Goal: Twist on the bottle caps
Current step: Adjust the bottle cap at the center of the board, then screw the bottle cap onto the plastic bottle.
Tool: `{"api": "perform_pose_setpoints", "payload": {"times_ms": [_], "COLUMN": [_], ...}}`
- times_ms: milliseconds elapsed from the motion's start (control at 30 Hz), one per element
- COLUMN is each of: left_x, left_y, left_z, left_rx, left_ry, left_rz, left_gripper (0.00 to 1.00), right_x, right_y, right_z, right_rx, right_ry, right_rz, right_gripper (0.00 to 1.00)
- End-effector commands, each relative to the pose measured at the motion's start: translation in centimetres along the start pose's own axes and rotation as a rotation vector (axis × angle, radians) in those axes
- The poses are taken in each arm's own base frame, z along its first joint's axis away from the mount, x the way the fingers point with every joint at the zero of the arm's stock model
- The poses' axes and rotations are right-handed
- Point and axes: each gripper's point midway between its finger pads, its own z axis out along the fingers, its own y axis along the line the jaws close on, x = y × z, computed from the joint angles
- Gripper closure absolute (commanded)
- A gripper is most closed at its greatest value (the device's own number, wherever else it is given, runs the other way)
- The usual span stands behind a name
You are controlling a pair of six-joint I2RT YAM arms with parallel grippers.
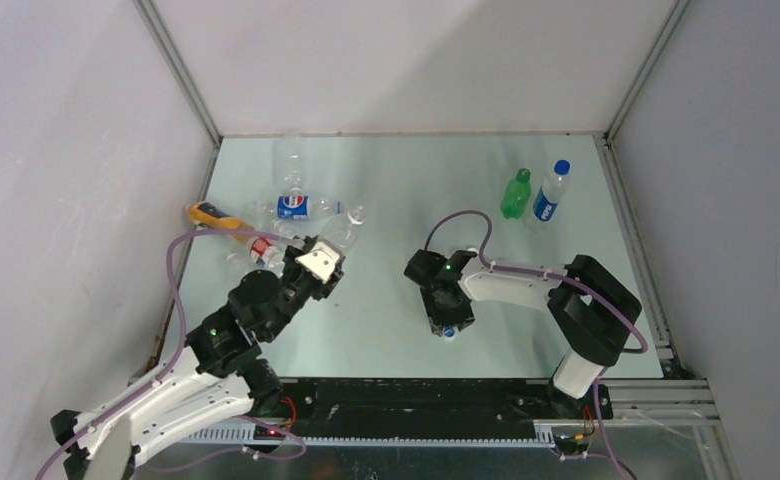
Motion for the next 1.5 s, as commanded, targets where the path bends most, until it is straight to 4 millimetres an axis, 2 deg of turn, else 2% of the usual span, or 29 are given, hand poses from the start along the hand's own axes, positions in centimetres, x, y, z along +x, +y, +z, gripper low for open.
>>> {"api": "perform_pose_setpoints", "payload": {"times_ms": [0, 133, 200, 233, 300, 367, 500, 567, 600, 633, 667, 700, 733, 833, 867, 967, 1100, 1267, 1467], "left_x": [-2.4, -2.4, -2.3, -2.2, -2.3, -2.3, -1.4, -1.0, -1.0, -0.7, -0.8, -0.5, -0.8, -0.9, -1.2, -0.7, -0.5, -0.6, -1.1], "left_y": [0.6, 0.4, 0.1, 0.0, -0.4, -1.1, -3.0, -4.0, -4.8, -5.2, -5.9, -6.3, -6.8, -8.0, -8.5, -10.1, -11.0, -11.6, -12.0], "left_z": [-0.3, -0.2, -0.1, 0.1, 0.3, 0.5, 1.0, 1.3, 1.3, 1.4, 1.4, 1.4, 1.3, 0.9, 0.7, 0.1, -0.4, -1.0, -1.0], "left_rx": [0.007, 0.019, 0.031, 0.035, 0.054, 0.089, 0.189, 0.250, 0.301, 0.333, 0.387, 0.414, 0.459, 0.557, 0.595, 0.712, 0.807, 0.880, 0.916], "left_ry": [-0.060, -0.057, -0.058, -0.054, -0.058, -0.060, -0.048, -0.039, -0.045, -0.033, -0.041, -0.030, -0.042, -0.051, -0.062, -0.040, -0.004, 0.013, 0.017], "left_rz": [0.008, 0.015, 0.020, 0.022, 0.020, 0.032, 0.044, 0.036, 0.031, 0.038, 0.037, 0.042, 0.039, 0.049, 0.053, 0.084, 0.116, 0.147, 0.142], "left_gripper": [1.00, 1.00, 1.00, 1.00, 1.00, 1.00, 1.00, 1.00, 1.00, 1.00, 1.00, 1.00, 1.00, 1.00, 1.00, 1.00, 1.00, 1.00, 1.00], "right_x": [-0.6, -0.4, -0.3, -0.4, -0.7, -0.9, -1.7, -2.2, -2.2, -2.7, -2.6, -3.0, -2.8, -3.3, -3.5, -4.1, -4.4, -4.1, -3.7], "right_y": [0.1, 0.1, 0.1, 0.1, 0.1, 0.1, 0.4, 0.6, 0.5, 0.5, 0.5, 0.3, 0.3, 0.0, -0.1, 0.0, 0.5, 1.3, 2.5], "right_z": [0.9, 1.2, 1.1, 0.9, 0.1, -1.2, -5.1, -8.3, -9.2, -11.1, -11.8, -13.5, -14.3, -18.5, -19.2, -23.1, -27.2, -30.1, -31.3], "right_rx": [-0.003, -0.013, -0.017, -0.019, -0.028, -0.050, -0.141, -0.225, -0.245, -0.282, -0.299, -0.324, -0.345, -0.397, -0.396, -0.437, -0.494, -0.513, -0.526], "right_ry": [-0.020, -0.015, -0.014, -0.019, -0.047, -0.081, -0.179, -0.264, -0.288, -0.344, -0.362, -0.415, -0.426, -0.549, -0.583, -0.723, -0.880, -1.011, -1.099], "right_rz": [0.024, 0.023, 0.017, 0.010, -0.003, -0.023, -0.082, -0.145, -0.200, -0.217, -0.280, -0.301, -0.356, -0.456, -0.508, -0.595, -0.700, -0.880, -1.063], "right_gripper": [0.53, 0.60, 0.67, 0.74, 0.80, 0.82, 0.85, 0.86, 0.86, 0.87, 0.88, 0.88, 0.88, 0.88, 0.88, 0.88, 0.87, 0.85, 0.85]}}
